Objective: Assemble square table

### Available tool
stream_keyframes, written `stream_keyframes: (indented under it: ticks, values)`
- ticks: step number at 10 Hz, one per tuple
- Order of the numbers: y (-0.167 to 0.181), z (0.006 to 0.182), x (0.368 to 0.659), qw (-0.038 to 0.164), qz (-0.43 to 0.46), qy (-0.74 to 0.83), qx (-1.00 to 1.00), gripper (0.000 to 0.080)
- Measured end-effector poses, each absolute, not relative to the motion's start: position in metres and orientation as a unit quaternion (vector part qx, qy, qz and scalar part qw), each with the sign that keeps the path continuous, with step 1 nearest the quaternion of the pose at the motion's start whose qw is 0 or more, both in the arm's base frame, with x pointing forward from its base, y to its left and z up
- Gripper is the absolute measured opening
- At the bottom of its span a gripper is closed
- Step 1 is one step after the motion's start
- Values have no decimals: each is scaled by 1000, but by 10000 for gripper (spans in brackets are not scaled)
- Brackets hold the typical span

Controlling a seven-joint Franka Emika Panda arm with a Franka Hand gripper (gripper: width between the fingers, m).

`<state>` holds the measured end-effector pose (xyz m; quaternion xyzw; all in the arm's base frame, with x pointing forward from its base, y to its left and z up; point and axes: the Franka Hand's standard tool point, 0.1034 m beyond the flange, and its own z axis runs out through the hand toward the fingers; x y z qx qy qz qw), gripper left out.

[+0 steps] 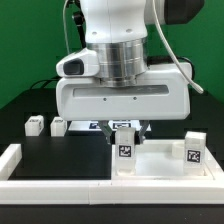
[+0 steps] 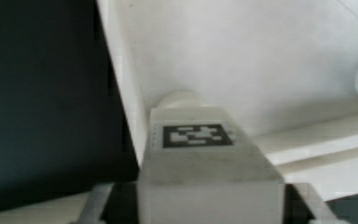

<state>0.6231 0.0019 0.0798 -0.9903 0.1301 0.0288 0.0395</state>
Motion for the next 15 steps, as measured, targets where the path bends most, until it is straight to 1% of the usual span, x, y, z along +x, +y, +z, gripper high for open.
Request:
stream_keyframes:
  ticks: [4, 5, 6, 7, 8, 9, 11, 13, 14, 15]
  values:
    - [2, 79, 623, 36, 34, 249, -967, 289]
    - [0, 78, 623, 35, 33, 315, -948, 289]
    - [-1, 77, 623, 43, 37, 382, -923, 289]
    - [1, 77, 623, 47, 41, 459, -886, 290]
    - [3, 77, 623, 48, 47, 537, -841, 290]
    - [3, 77, 623, 47, 48, 582, -811, 290]
    - [1, 77, 628, 56, 39, 618, -783, 290]
    - [1, 77, 628, 57, 38, 609, -790, 290]
    - [1, 76, 628, 57, 36, 582, -810, 381]
    - [0, 77, 629, 59, 29, 519, -852, 381]
